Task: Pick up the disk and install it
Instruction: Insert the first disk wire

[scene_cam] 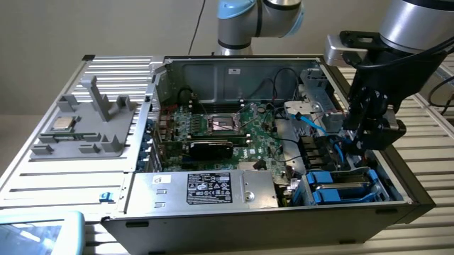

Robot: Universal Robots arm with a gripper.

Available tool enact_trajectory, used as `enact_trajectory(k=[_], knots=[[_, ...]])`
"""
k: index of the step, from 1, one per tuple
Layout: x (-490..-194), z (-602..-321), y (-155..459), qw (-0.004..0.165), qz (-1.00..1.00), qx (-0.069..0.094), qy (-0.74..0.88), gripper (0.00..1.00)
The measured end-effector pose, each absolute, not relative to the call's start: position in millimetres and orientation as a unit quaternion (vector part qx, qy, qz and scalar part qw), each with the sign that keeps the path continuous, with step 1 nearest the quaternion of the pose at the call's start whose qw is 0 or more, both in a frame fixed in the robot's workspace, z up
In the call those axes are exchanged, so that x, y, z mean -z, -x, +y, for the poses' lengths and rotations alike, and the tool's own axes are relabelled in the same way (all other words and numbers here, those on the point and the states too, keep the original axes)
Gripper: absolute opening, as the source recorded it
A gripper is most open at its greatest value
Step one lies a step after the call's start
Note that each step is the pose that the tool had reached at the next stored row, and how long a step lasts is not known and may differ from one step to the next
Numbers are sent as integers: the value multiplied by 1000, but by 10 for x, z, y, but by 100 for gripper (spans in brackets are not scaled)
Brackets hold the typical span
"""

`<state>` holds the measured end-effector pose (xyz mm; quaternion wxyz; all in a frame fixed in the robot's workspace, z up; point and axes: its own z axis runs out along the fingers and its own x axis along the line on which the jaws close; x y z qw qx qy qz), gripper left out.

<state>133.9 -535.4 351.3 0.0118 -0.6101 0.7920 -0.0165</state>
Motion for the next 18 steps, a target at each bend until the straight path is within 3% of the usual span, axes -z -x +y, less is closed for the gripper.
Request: enact_trajectory(k=[18], knots=[[-3475, -5353, -1283, 10, 841, 18, 540, 60]])
